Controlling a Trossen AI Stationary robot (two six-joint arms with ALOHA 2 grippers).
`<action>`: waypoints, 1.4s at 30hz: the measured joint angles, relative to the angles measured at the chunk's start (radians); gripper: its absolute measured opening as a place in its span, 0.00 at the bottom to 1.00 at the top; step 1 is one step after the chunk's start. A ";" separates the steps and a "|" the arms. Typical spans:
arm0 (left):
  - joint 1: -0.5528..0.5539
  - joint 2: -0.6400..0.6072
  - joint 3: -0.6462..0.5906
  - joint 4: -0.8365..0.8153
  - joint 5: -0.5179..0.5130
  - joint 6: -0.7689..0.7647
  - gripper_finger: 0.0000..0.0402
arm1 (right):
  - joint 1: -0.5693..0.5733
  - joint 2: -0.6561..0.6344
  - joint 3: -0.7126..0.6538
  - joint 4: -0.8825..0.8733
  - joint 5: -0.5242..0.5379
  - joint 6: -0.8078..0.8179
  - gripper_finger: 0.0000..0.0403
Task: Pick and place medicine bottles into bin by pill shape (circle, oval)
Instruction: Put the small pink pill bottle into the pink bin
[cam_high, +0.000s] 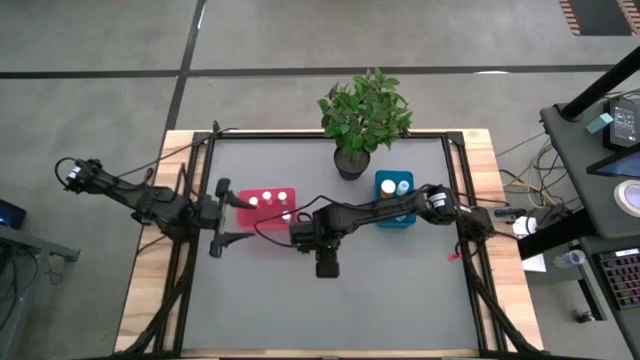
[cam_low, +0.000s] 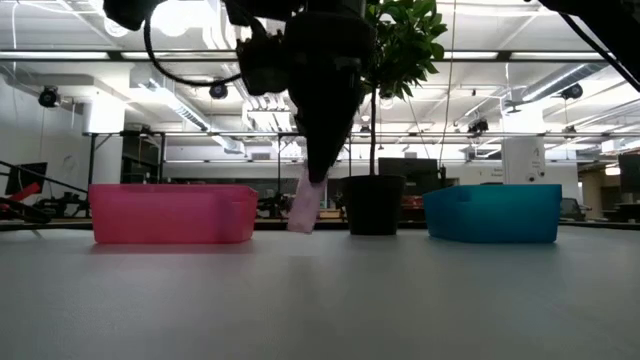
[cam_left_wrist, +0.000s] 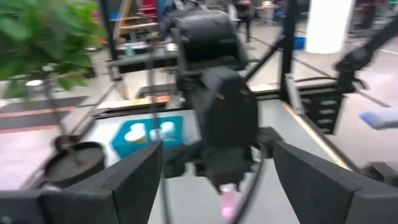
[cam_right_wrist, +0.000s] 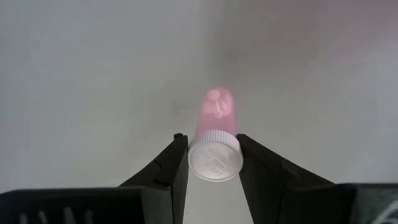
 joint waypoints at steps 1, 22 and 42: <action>0.000 -0.003 0.000 0.000 -0.023 0.002 0.71 | 0.000 0.001 -0.006 0.000 0.001 0.002 0.28; -0.001 -0.022 -0.002 0.002 -0.159 0.003 0.71 | 0.000 0.003 -0.079 0.090 0.009 0.025 0.44; -0.001 0.001 -0.004 0.009 -0.159 -0.005 0.71 | 0.015 -0.054 -0.024 -0.005 0.069 0.024 0.54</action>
